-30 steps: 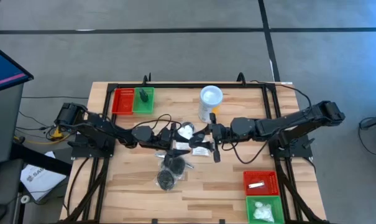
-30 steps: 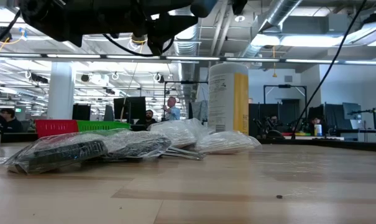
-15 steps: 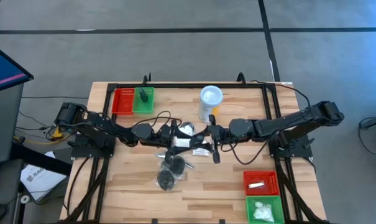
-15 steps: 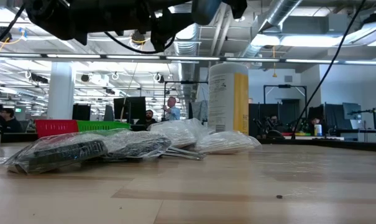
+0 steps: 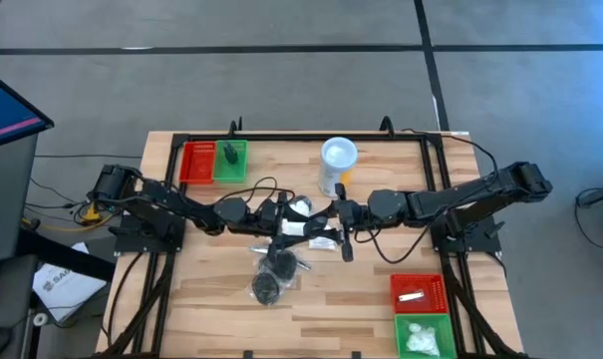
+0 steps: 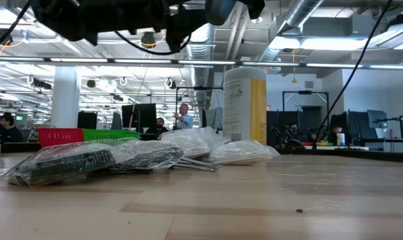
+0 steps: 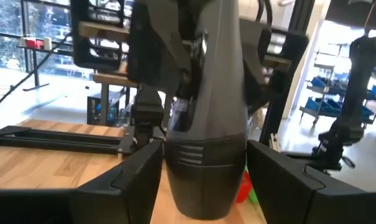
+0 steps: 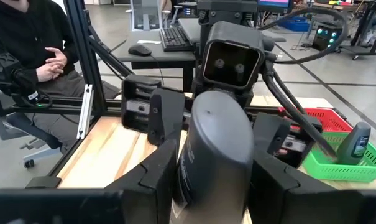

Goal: Pick & Place Travel size toiletries
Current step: Put the black deodorant bottle into the top green bin

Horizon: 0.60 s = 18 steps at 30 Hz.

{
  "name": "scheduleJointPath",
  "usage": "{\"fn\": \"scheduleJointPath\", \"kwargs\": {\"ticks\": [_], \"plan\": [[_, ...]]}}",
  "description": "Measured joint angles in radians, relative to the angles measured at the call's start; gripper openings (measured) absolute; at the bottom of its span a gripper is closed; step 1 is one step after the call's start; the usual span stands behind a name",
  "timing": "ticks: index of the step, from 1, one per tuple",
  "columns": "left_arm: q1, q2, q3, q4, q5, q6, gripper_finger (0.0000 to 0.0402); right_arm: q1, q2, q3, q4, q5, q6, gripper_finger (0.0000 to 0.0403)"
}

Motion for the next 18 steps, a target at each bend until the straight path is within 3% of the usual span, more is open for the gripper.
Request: {"fn": "scheduleJointPath", "kwargs": {"ticks": [8,18], "plan": [[0.003,0.128,0.094,-0.006,0.001,0.007,0.0222,0.0,0.0,0.0,0.0,0.0,0.002,0.0138],[0.004,0.127,0.125,0.003,0.024,0.008,0.021,0.0,0.0,0.001,-0.006,0.0,0.002,0.0139]]}}
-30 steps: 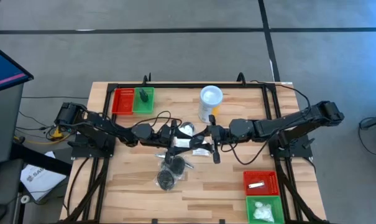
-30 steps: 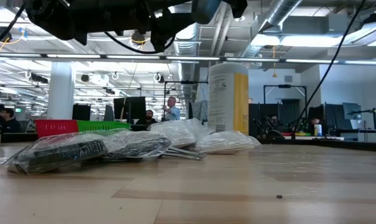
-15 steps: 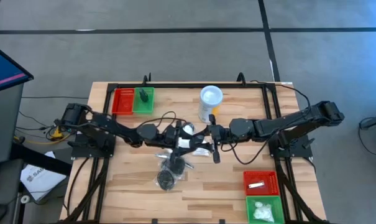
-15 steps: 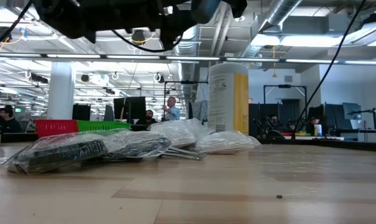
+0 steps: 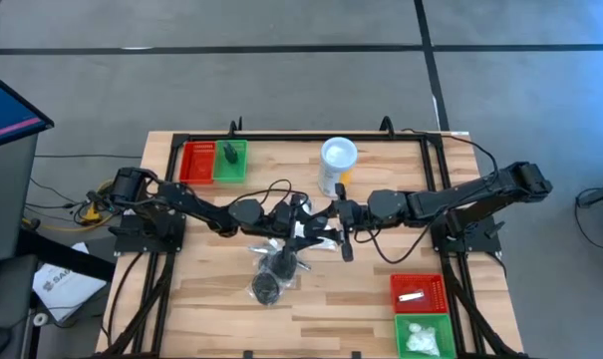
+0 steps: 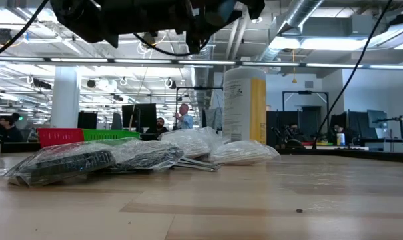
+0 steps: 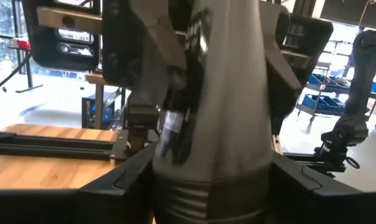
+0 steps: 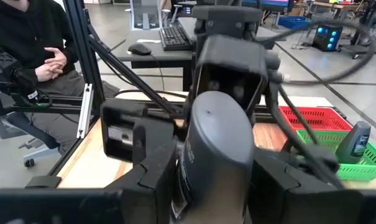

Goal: Pick & Place Travel size toiletries
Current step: Put the black deodorant bottle into the top green bin

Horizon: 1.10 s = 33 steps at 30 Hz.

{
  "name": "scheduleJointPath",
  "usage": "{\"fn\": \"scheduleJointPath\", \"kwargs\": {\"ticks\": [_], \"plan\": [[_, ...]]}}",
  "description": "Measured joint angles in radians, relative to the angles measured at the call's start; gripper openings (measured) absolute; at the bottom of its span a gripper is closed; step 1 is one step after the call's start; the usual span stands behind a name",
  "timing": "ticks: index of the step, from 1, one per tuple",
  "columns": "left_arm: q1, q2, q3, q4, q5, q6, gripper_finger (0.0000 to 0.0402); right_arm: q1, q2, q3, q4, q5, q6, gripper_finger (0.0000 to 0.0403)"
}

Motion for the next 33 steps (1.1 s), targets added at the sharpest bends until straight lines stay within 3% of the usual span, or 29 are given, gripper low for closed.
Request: {"fn": "scheduleJointPath", "kwargs": {"ticks": [6,14,33], "plan": [[0.0,0.001,-0.001,-0.021,0.003,0.0,0.018,0.0,0.0,0.0,-0.003,0.0,-0.002,0.0137],[0.0,0.001,-0.001,-0.027,0.004,0.0,0.018,0.0,0.0,0.0,-0.005,0.0,0.001,0.0149],[0.0,-0.023,-0.045,-0.067,-0.043,-0.011,0.018,-0.015,-0.005,0.001,-0.018,0.0,-0.052,0.0228]]}}
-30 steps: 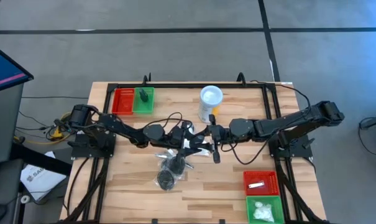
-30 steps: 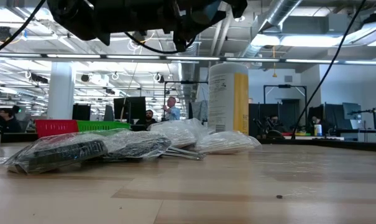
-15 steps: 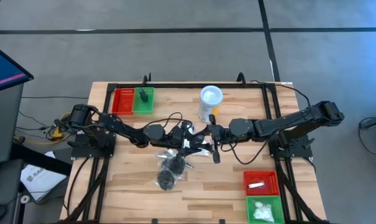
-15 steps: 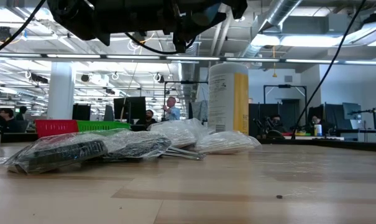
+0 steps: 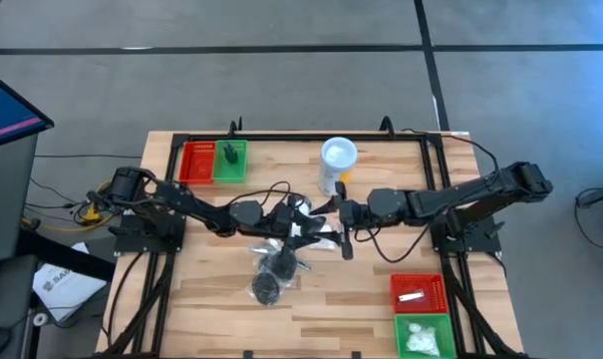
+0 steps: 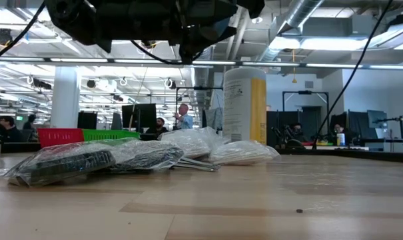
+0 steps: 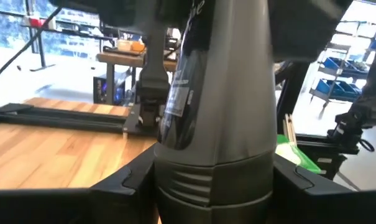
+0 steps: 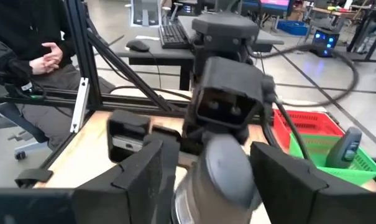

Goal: Pick & Place Travel size toiletries
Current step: Put the black deodorant bottle into the top green bin

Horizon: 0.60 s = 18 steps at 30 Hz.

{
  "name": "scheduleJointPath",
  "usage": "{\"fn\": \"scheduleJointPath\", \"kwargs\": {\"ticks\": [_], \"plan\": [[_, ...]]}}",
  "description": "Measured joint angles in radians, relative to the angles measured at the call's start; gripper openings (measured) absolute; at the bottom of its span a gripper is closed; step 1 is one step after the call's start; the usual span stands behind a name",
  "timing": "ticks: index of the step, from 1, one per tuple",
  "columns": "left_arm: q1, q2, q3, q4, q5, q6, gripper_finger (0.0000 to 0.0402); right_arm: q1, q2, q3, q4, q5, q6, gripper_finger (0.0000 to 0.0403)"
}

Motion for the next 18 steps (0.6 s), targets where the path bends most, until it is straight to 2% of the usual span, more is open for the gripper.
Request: {"fn": "scheduleJointPath", "kwargs": {"ticks": [4,10,18], "plan": [[0.0,-0.068,-0.057,-0.037,-0.036,-0.001,0.018,-0.015,-0.007,0.0,-0.017,0.0,-0.001,0.0227],[-0.003,-0.203,-0.164,-0.184,-0.157,-0.035,0.018,-0.033,-0.056,0.0,-0.015,0.0,-0.003,0.0227],[-0.003,-0.36,-0.33,-0.237,-0.439,-0.11,0.018,-0.028,-0.09,0.0,-0.044,0.0,-0.002,0.0226]]}}
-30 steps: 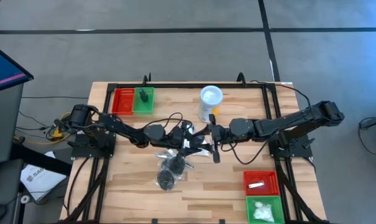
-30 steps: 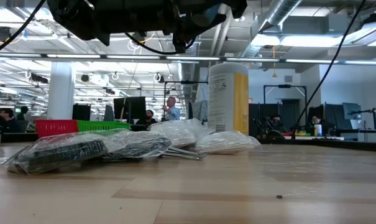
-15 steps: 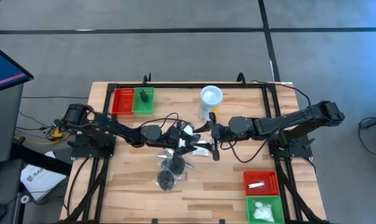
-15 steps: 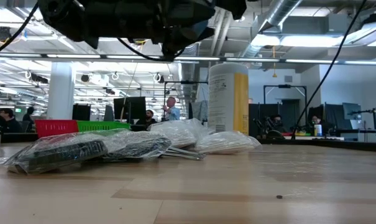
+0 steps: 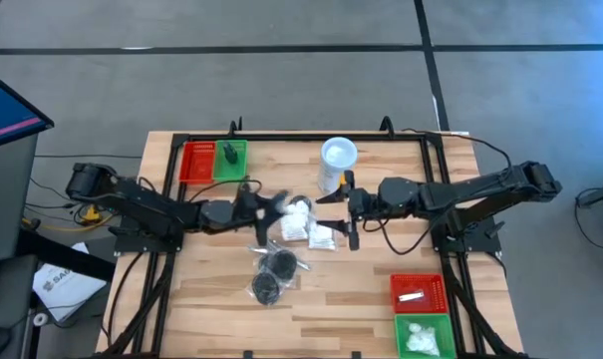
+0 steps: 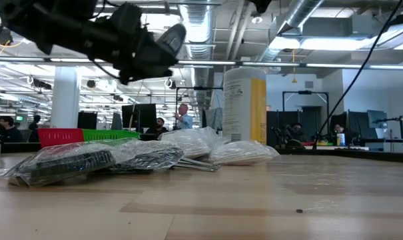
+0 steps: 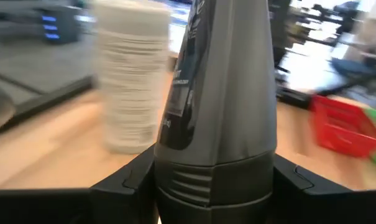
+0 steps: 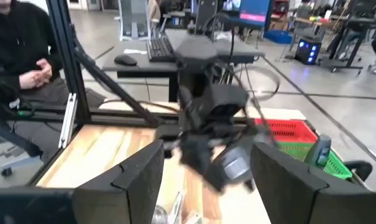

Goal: Pick & Place Travel size toiletries
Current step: Put the black deodorant bottle into the top green bin

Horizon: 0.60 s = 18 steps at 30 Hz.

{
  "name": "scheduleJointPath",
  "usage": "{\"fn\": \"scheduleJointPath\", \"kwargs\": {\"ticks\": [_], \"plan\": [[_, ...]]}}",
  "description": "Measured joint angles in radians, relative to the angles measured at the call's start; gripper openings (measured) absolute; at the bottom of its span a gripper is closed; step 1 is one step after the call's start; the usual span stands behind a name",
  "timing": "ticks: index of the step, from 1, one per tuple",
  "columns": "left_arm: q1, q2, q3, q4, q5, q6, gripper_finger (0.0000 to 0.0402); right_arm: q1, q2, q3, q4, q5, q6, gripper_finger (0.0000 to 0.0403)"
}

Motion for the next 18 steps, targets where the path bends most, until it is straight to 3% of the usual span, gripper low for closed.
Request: {"fn": "scheduleJointPath", "kwargs": {"ticks": [9,18], "plan": [[0.013,-0.125,-0.128,-0.005,-0.321,-0.04,0.018,0.029,0.012,0.0,-0.021,-0.001,0.01,0.0225],[0.112,-0.137,-0.194,-0.02,-0.427,-0.048,0.018,0.067,0.012,0.0,-0.024,0.0,0.01,0.0225]]}}
